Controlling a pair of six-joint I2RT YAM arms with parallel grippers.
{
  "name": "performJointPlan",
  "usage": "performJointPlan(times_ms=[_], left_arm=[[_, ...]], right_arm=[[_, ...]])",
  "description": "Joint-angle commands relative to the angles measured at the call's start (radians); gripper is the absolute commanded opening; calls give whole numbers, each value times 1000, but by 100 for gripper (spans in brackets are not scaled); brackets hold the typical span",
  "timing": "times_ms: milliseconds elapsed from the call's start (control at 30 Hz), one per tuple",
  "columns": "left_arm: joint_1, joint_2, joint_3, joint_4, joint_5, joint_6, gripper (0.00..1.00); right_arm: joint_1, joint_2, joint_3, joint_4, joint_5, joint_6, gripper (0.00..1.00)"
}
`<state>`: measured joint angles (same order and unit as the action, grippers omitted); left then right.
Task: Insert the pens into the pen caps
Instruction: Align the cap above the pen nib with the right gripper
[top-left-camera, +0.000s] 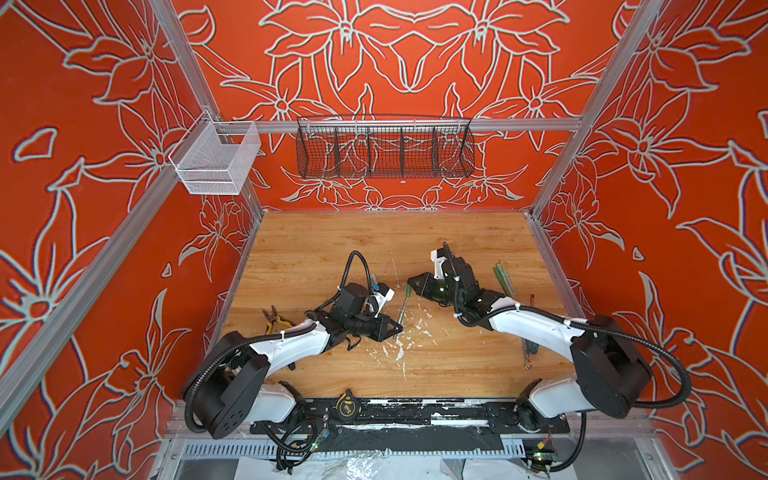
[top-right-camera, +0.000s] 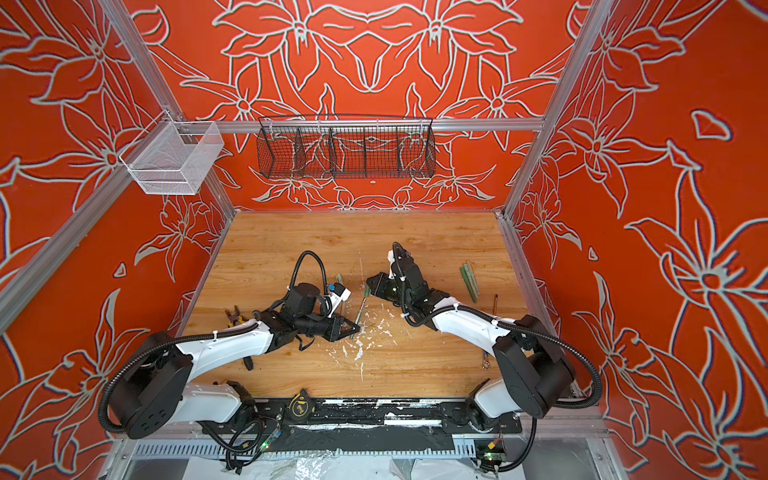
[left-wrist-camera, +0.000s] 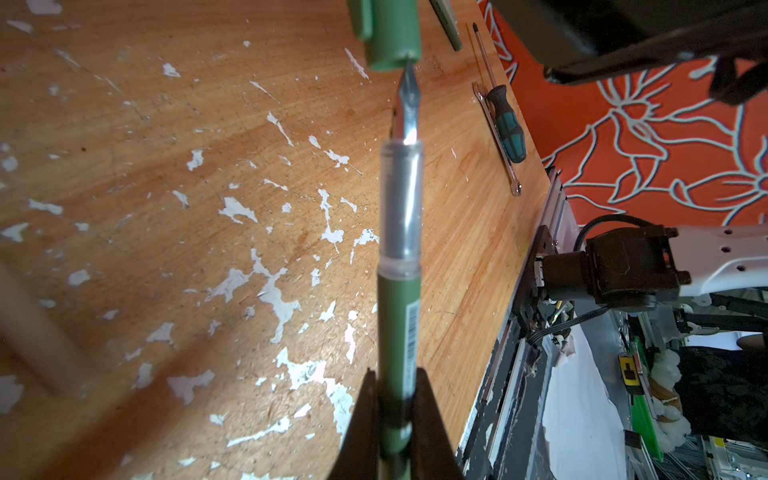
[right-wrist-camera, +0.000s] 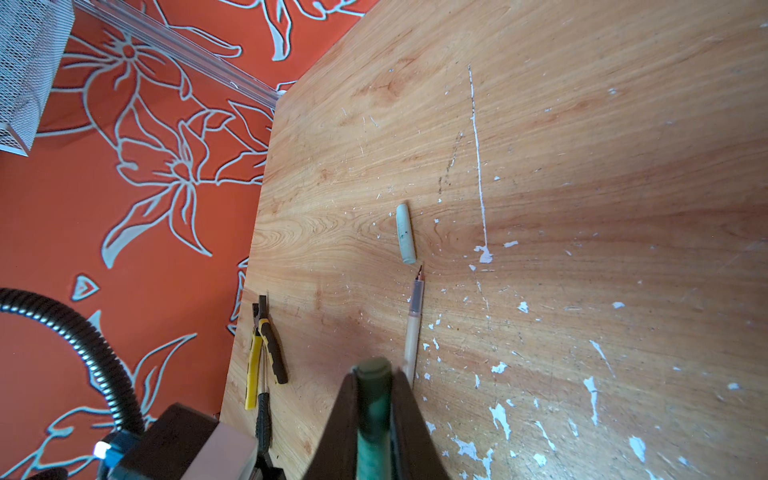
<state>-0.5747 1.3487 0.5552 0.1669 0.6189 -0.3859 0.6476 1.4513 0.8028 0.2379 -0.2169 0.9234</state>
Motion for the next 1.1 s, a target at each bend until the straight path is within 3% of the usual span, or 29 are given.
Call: performJointPlan(times_ms=[0,1067], left_arm=[[10,-17,4,16,6,2,0],[15,-21,-17,19,35,7,0]], right_arm=[[9,-14,-17,26,22,-3,10],[11,-35,37,2,64,-44,10]])
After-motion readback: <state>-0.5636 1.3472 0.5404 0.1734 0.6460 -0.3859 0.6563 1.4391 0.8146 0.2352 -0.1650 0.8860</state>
